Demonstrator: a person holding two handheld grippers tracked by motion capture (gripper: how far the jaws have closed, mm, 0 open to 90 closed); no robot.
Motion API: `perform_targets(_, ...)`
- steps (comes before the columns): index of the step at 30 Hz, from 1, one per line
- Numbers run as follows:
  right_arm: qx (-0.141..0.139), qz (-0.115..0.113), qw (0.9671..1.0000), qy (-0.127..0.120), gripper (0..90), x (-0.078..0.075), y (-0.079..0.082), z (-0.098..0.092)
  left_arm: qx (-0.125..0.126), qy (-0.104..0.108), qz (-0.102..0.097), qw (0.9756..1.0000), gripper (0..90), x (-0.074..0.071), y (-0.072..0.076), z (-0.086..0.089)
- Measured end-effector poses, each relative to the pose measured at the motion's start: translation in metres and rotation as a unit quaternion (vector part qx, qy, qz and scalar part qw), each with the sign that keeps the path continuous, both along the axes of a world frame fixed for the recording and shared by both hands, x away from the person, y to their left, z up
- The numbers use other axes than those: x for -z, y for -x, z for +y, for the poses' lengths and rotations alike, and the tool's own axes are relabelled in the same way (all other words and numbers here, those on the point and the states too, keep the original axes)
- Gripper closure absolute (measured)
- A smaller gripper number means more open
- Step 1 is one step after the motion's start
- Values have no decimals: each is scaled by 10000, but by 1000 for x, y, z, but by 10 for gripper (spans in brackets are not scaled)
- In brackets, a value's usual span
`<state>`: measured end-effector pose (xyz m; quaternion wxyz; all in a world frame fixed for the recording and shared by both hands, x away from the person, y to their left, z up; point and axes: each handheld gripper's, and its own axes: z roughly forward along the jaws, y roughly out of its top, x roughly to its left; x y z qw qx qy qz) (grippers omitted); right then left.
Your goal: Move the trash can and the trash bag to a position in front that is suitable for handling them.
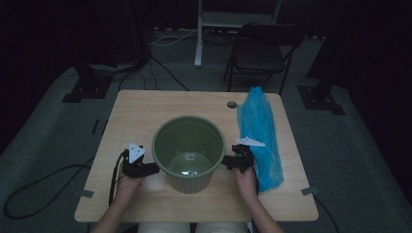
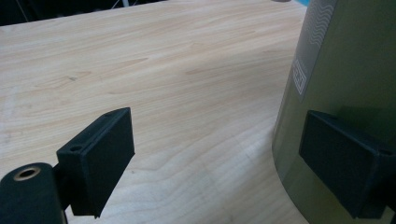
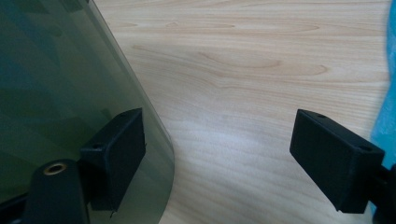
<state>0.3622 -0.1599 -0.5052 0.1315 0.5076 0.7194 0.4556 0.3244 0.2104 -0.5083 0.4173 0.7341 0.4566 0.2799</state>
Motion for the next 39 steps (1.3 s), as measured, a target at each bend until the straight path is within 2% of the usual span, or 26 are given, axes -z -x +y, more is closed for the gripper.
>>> perform_targets(6,-90,8,10000,-28,175,1,13,-5,73,65,55,9999,131,0,8,-2)
perform_targets(12,-149,-32,9999,43,175,0,23,-8,127,30,51,9999,131,0,14,-4)
perform_targets(16,-130,-30,9999,-7,175,1,28,-10,122,8,27,9999,131,0,18,-6)
perform_targets(19,-79,-33,10000,-20,175,1,33,-11,114,130,36,9998,131,2,21,-6)
perform_targets(26,-144,-93,9998,25,156,-4,33,-12,169,247,27,9995,130,6,21,-2)
perform_targets(29,-183,-191,9996,84,128,-9,30,-15,90,307,189,9993,130,12,22,7)
perform_targets(32,-67,-365,9991,202,128,-16,27,-23,66,369,335,9987,130,19,27,18)
perform_targets(34,73,-400,9990,172,128,-20,22,-33,59,416,419,9982,130,21,30,24)
perform_targets(35,162,-415,9989,171,128,-21,20,-38,98,437,410,9982,130,22,32,28)
perform_targets(37,327,-462,9983,170,128,-26,15,-48,125,345,425,9984,130,23,35,35)
perform_targets(39,464,-530,9975,108,128,-31,9,-59,110,426,447,9980,130,25,38,44)
